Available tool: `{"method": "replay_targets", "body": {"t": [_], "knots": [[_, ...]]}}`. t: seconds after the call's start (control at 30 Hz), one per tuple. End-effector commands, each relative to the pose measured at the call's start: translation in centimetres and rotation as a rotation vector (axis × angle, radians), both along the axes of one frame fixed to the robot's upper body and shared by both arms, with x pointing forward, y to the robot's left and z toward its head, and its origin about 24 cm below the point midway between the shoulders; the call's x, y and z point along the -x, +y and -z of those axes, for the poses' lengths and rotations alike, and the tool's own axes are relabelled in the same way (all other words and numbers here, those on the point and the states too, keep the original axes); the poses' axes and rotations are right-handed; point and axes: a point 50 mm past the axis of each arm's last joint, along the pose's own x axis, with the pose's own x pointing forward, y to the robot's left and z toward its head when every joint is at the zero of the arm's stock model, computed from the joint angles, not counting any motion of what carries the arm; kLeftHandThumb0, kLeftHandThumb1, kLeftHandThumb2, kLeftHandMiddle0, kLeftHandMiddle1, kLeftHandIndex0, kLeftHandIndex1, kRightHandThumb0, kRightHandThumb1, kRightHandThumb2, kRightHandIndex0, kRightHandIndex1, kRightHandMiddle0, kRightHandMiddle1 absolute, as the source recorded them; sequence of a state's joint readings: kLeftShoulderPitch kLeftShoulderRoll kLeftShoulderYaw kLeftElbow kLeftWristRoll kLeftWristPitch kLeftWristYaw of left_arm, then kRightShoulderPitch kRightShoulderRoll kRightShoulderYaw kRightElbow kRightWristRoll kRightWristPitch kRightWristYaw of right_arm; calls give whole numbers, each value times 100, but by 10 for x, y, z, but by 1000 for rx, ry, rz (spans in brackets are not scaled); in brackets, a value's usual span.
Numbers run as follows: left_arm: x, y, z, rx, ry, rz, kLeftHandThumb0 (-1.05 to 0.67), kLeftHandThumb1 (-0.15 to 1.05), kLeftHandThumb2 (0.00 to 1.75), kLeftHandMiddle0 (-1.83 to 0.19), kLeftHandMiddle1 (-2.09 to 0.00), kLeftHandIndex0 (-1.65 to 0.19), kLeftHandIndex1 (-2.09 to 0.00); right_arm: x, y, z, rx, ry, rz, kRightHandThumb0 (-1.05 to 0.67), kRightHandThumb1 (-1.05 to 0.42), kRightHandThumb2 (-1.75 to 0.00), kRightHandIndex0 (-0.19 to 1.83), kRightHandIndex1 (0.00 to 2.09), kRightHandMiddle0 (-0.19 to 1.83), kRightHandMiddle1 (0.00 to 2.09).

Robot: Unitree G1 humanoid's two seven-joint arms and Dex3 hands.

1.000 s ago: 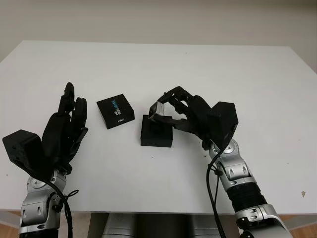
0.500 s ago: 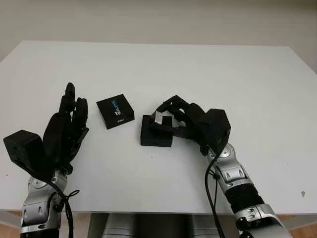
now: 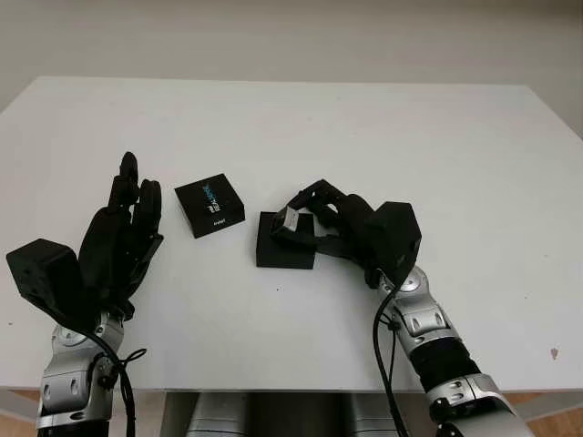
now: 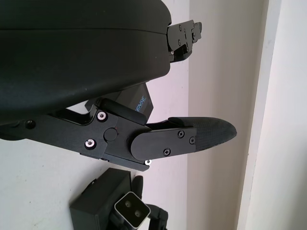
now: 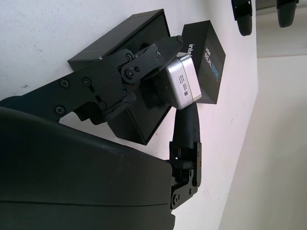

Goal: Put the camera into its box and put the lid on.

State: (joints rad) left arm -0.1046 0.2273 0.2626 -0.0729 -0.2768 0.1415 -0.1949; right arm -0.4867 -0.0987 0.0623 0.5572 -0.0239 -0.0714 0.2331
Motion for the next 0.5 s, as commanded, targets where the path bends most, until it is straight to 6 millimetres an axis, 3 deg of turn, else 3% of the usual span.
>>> {"method": "replay_targets", "body": {"t": [0.0,0.47], "knots": [[-2,1,-4,-1,-14,2,-68,105,51,19,0,19,0,-2,5,-4,-18,-7,-11,-39,-92,-6,22,5,28,177],[-3,-1,-3,5,-8,2,-69,105,49,19,0,19,0,2,15,-14,-136,8,-31,-38,-94,-6,19,4,25,184]]}}
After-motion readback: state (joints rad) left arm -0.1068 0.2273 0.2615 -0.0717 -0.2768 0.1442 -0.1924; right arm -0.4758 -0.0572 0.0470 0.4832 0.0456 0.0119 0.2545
